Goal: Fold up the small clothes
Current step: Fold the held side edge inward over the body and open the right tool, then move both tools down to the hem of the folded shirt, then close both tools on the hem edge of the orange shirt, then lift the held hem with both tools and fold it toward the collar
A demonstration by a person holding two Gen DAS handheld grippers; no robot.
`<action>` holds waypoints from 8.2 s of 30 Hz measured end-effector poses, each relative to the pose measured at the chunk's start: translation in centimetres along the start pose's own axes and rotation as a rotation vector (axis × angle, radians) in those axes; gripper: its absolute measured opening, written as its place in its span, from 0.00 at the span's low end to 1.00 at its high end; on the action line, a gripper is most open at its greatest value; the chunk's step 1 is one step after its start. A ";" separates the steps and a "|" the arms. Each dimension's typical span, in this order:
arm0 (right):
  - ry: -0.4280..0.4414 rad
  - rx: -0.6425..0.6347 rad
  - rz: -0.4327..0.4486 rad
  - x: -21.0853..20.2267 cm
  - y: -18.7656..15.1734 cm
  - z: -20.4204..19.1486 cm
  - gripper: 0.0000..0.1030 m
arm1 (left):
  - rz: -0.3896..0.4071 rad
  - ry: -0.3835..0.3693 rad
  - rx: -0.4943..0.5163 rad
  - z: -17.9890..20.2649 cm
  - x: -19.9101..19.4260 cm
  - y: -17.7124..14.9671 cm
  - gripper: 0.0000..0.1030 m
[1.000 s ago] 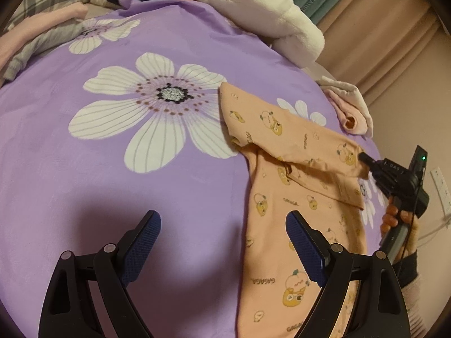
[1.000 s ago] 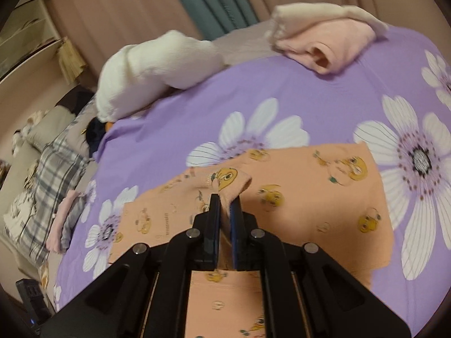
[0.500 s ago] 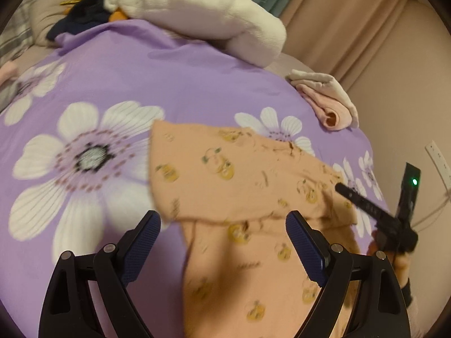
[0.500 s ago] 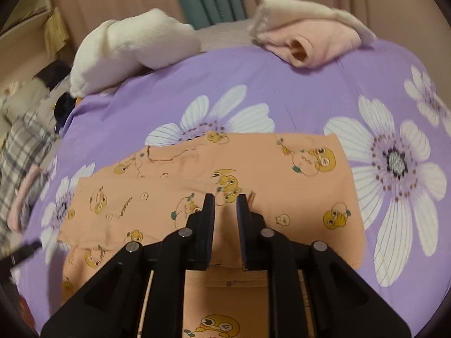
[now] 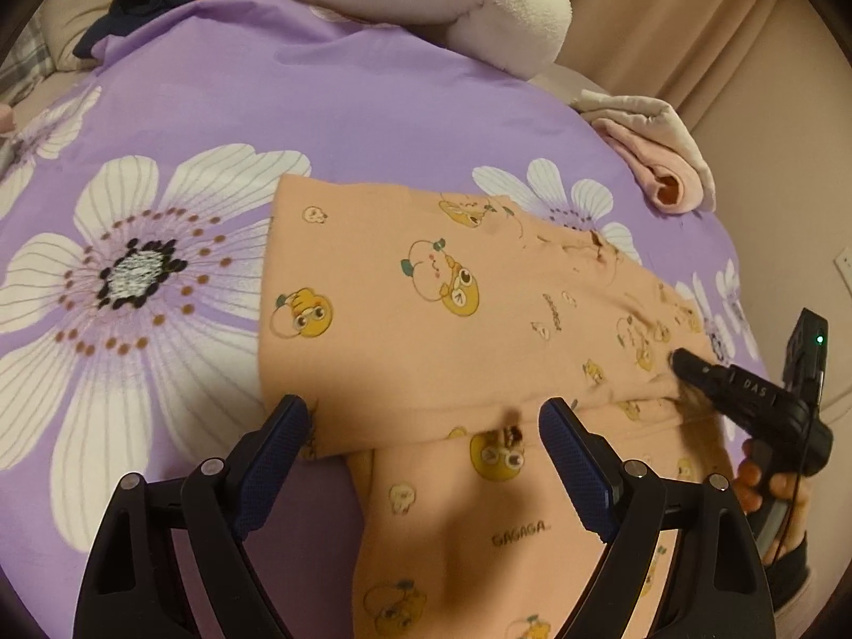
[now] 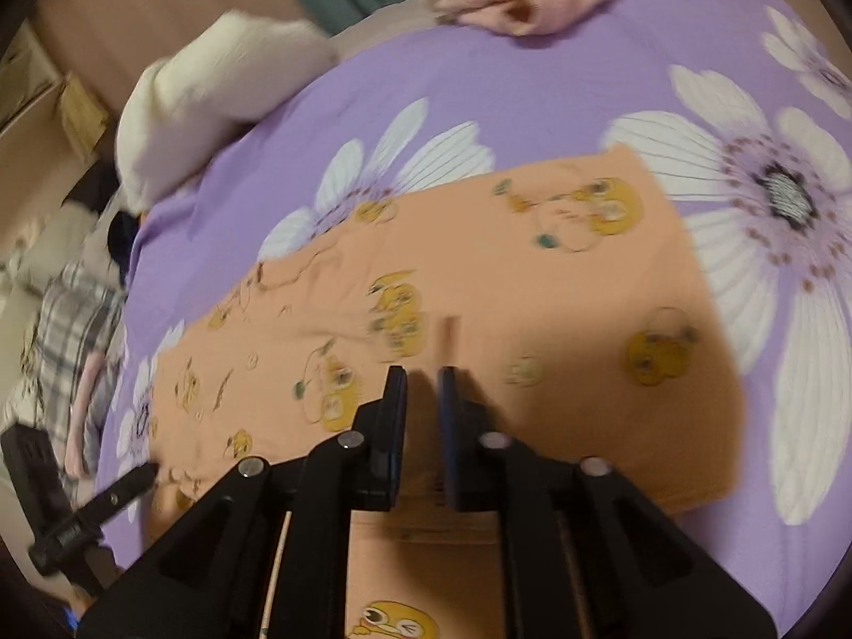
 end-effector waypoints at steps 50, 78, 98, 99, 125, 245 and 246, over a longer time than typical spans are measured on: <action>0.014 -0.191 -0.038 -23.4 -15.9 3.8 0.41 | -0.035 -0.082 -0.015 2.7 -17.7 -15.3 0.86; 0.152 0.229 -0.062 -24.2 -14.5 9.0 0.57 | -0.052 -0.160 -0.304 -1.7 -17.4 -14.2 0.87; 0.252 0.214 -0.120 -21.8 -14.3 6.5 0.59 | -0.111 -0.238 -0.254 1.4 -14.3 -13.6 0.88; 0.257 0.212 -0.124 -21.6 -14.3 6.3 0.59 | -0.114 -0.241 -0.253 1.5 -14.2 -13.6 0.88; 0.352 0.208 -0.196 -20.4 -15.2 3.9 0.58 | -0.187 -0.347 -0.237 4.3 -14.2 -14.8 0.88; 0.712 -0.027 0.284 -38.1 -10.1 -4.0 0.07 | 0.247 -0.470 -0.086 9.1 -30.1 -8.5 0.00; 0.713 -0.035 0.286 -38.2 -10.1 -4.1 0.07 | 0.247 -0.470 -0.088 9.0 -30.0 -8.5 0.00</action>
Point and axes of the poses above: each gripper's, at about its wrist camera, not at the fingertips, and x roughly the way its jaws point, z to its right, y to its top, the point moved 6 cm from there along x, roughly the way its jaws point, and after that the axes turned 15 degrees about z, right-handed, at the moved point
